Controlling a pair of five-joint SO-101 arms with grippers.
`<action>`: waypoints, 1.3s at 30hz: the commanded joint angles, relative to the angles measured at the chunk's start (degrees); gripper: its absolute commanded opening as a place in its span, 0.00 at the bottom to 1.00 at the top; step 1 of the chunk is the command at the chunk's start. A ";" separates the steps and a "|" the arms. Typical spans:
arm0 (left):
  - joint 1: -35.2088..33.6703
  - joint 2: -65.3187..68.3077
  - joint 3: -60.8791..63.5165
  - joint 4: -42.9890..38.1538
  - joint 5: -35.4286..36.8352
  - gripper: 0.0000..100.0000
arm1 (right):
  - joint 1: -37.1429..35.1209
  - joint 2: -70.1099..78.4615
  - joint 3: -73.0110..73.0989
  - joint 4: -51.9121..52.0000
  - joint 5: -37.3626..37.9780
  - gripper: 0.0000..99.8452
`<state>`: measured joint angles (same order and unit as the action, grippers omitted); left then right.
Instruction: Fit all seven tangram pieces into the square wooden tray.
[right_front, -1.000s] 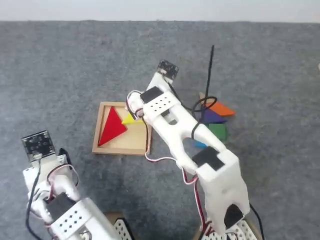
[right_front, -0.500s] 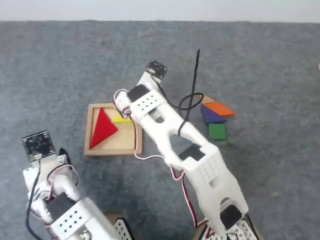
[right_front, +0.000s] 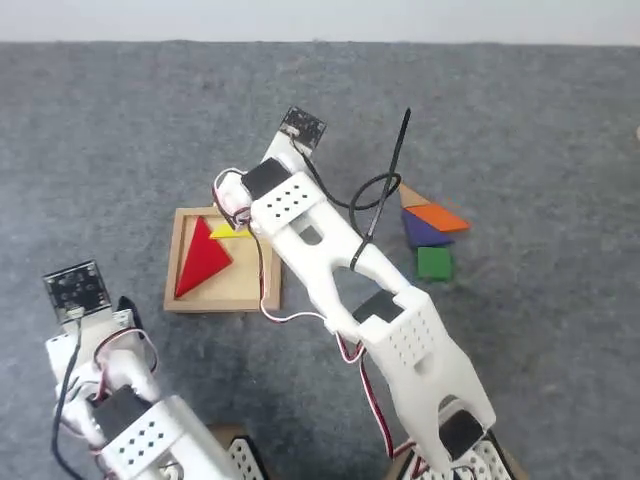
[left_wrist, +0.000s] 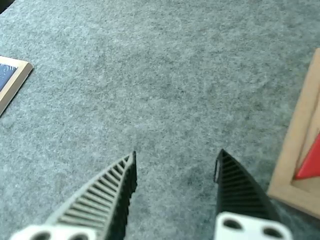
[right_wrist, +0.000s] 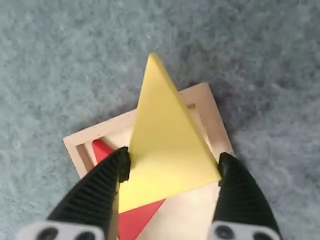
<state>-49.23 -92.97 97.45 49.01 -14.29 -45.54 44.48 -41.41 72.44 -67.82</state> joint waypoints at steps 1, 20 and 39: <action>0.18 -0.62 -0.57 0.26 0.53 0.24 | -2.68 -1.80 -3.52 -1.89 -6.59 0.15; 0.18 -0.62 -0.57 0.26 0.53 0.24 | -4.35 3.12 -3.52 -8.66 -23.82 0.16; 0.18 -0.62 -0.57 0.26 0.53 0.24 | -4.18 4.35 -5.63 -7.16 -20.84 0.16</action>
<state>-49.23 -92.97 97.45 49.01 -14.29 -49.49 49.49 -43.69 64.09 -81.63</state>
